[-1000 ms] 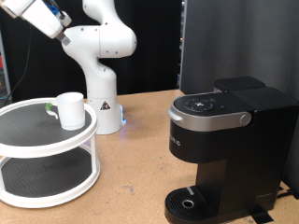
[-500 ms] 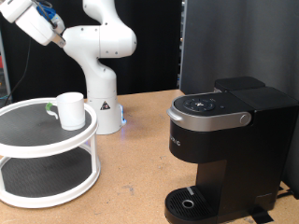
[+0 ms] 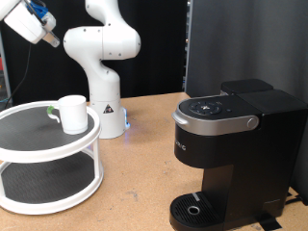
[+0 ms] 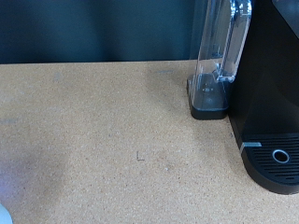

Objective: Make a cup of coffee with the keurig machine

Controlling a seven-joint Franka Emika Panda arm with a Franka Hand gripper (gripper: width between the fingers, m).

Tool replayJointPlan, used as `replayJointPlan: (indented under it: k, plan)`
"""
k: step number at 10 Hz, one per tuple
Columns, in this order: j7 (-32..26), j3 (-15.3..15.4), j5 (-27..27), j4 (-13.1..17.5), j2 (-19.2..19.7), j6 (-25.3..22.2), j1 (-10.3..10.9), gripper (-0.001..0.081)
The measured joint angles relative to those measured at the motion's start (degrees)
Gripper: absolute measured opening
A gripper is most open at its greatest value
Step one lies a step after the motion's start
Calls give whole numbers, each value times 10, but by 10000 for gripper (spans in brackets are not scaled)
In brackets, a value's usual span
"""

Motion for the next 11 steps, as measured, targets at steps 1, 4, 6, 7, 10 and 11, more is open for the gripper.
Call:
replayJointPlan:
  k: [1,4,6,7,10,11]
  plan:
    - [-5,-4,-3,0,0,0,0,2]
    - [-13,-13,-10,1,0,1,0,2]
    - [-24,-13,-20,2,0,1,0,2]
    - [-22,-13,-20,1,0,1,0,2]
    - [-26,-14,-21,-10,0,13,0,2]
    - [-32,-15,-21,-15,0,23,0,2]
